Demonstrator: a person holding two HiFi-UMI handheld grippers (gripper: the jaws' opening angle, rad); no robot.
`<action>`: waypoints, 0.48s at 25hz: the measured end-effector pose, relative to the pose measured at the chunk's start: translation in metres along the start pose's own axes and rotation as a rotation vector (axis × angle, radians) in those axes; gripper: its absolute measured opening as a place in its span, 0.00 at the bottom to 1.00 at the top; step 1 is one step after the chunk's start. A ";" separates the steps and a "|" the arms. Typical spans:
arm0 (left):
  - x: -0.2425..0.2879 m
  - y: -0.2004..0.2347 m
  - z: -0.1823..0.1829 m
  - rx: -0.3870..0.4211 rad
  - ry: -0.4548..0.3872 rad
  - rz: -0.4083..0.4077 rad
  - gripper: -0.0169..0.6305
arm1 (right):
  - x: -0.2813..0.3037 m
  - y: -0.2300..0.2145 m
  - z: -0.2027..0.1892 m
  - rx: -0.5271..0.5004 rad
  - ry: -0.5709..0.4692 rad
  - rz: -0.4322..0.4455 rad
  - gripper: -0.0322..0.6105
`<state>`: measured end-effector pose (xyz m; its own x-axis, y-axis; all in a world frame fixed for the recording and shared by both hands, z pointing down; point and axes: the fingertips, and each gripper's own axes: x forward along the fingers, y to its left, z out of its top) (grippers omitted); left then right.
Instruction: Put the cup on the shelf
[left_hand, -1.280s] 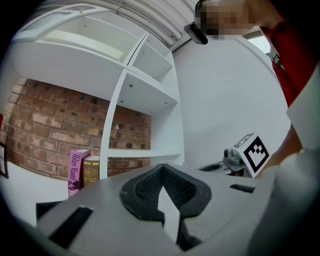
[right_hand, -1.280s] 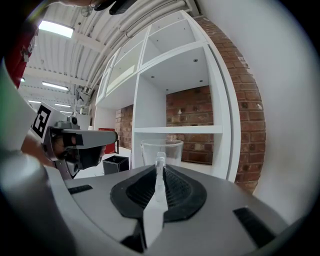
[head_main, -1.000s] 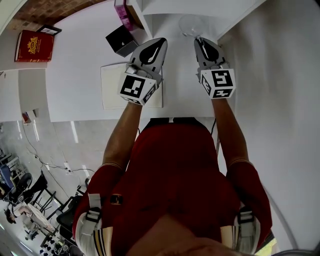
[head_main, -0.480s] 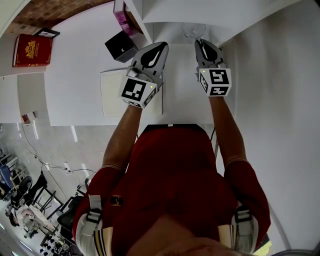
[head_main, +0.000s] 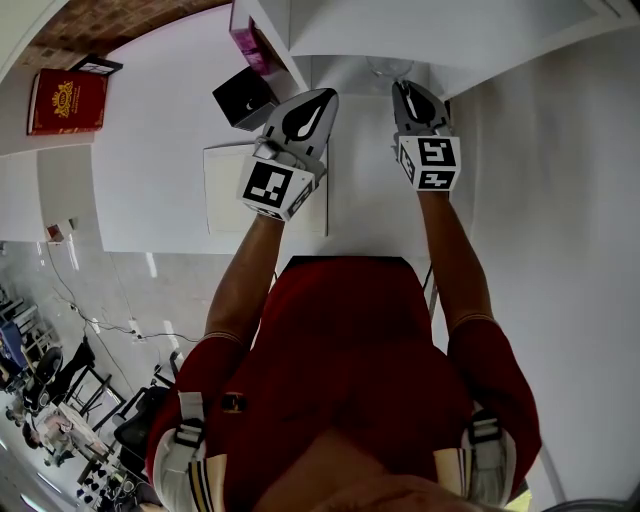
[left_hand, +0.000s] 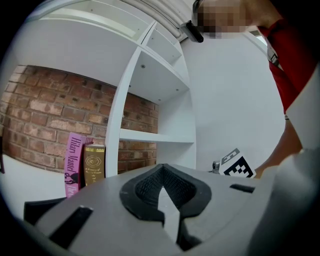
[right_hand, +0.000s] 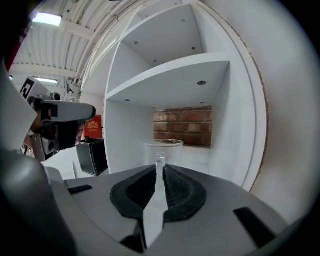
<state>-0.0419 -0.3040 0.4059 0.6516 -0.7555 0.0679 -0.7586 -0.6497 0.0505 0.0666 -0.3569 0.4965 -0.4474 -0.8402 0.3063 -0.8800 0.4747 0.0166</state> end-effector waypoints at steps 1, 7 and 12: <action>0.001 0.000 -0.001 -0.001 0.002 0.001 0.03 | 0.001 -0.001 -0.001 0.002 0.001 -0.001 0.09; 0.004 0.003 -0.002 -0.007 0.008 0.001 0.03 | 0.009 -0.004 -0.001 0.000 0.009 -0.011 0.09; 0.004 0.003 -0.002 -0.008 0.009 0.000 0.04 | 0.013 -0.004 -0.005 -0.004 0.019 -0.014 0.09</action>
<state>-0.0415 -0.3091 0.4080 0.6519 -0.7545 0.0763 -0.7583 -0.6493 0.0584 0.0652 -0.3688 0.5053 -0.4318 -0.8418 0.3239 -0.8855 0.4639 0.0251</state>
